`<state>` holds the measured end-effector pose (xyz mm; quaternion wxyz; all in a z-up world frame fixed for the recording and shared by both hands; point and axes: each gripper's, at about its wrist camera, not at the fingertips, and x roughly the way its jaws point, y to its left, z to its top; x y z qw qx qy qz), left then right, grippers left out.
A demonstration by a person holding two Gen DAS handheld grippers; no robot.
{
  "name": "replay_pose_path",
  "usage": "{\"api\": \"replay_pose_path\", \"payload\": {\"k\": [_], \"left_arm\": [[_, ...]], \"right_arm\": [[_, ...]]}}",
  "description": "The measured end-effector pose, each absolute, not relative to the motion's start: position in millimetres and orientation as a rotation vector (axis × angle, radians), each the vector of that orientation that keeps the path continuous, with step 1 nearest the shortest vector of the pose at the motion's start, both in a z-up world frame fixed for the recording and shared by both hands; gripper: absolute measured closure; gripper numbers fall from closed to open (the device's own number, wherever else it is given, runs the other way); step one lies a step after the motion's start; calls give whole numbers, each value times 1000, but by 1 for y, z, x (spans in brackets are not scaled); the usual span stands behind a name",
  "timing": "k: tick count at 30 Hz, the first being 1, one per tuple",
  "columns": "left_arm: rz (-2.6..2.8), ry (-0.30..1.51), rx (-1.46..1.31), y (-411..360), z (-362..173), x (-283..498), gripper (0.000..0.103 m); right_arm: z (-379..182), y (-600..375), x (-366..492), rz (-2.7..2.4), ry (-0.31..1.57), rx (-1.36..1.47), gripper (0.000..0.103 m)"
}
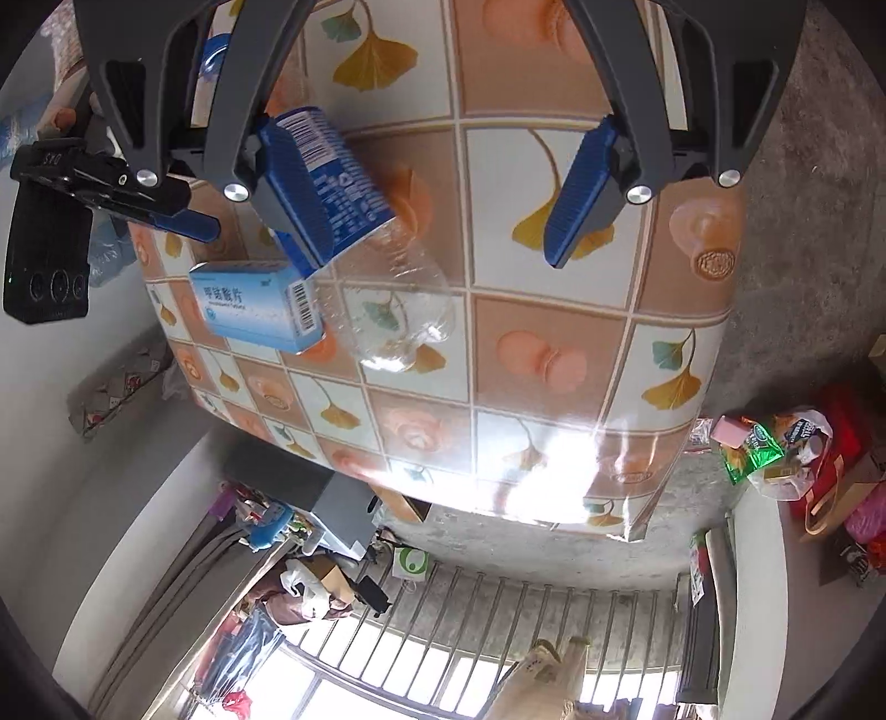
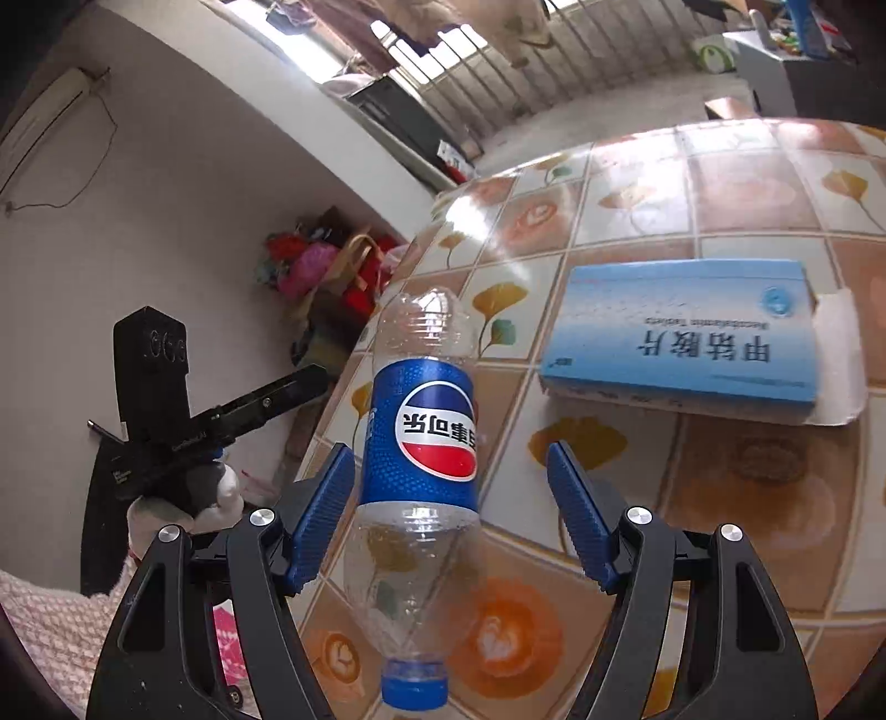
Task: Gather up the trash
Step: 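Grasp the Pepsi bottle with the right tool while the left tool grasps the blue medicine box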
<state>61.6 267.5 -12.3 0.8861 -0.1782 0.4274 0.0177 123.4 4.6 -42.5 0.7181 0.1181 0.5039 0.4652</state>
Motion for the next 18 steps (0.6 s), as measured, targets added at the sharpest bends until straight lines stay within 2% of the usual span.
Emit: {"api": "replay_pose_path", "payload": {"k": [7, 9, 10, 12, 18], "left_arm": [[-30, 978, -260, 250, -49, 55, 55], [-71, 981, -241, 241, -54, 56, 59], [-83, 981, -230, 236, -56, 56, 61], [-102, 973, -210, 230, -57, 57, 64], [-248, 933, -224, 208, -42, 64, 64]], "right_arm": [[-67, 55, 144, 1107, 1279, 256, 35], [-69, 58, 144, 1142, 1312, 280, 39], [-70, 58, 144, 1158, 1329, 302, 46], [-69, 52, 146, 1151, 1338, 338, 46], [-50, 2, 139, 1102, 1277, 470, 47]]}}
